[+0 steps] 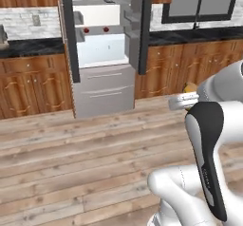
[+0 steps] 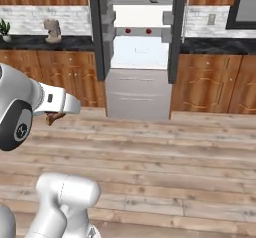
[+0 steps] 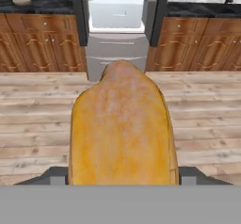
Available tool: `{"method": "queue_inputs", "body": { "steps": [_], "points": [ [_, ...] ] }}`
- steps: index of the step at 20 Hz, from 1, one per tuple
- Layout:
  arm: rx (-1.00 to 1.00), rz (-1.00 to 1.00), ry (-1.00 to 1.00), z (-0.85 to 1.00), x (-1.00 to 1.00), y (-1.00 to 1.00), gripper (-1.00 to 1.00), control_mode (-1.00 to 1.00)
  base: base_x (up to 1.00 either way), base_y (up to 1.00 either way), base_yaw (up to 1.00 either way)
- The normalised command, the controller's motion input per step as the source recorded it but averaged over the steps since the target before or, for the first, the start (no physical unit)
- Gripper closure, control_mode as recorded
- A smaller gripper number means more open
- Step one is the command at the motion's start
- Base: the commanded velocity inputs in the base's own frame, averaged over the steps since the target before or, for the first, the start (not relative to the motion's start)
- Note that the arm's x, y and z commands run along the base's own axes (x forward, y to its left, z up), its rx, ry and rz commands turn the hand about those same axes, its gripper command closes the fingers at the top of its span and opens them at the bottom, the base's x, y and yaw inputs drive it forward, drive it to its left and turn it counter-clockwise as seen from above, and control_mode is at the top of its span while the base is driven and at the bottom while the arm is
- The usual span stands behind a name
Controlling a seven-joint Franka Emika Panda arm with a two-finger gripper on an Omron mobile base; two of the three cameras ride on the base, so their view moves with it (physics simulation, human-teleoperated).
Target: Gather the bell peppers from the fridge and place them on a tray on the dining counter. Then gather the fish and chicken drumstick from the fridge and place them on the other tray.
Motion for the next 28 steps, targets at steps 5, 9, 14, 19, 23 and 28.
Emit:
{"method": "queue_inputs", "body": {
  "steps": [5,9,14,19,23,28],
  "points": [
    [0.0,0.0,0.0,0.0,0.0,0.0,1.0,1.0,-1.0,0.0,-0.01],
    [0.0,0.0,0.0,0.0,0.0,0.0,1.0,1.0,-1.0,0.0,0.0],
    [0.0,0.0,0.0,0.0,0.0,0.0,1.0,1.0,-1.0,0.0,0.0],
    [0.0,0.0,0.0,0.0,0.0,0.0,1.0,1.0,-1.0,0.0,0.0],
    [0.0,0.0,0.0,0.0,0.0,0.0,1.0,1.0,-1.0,-0.11,0.0],
    [0.0,0.0,0.0,0.0,0.0,0.0,1.0,1.0,-1.0,-0.24,0.04]
  ]
}}
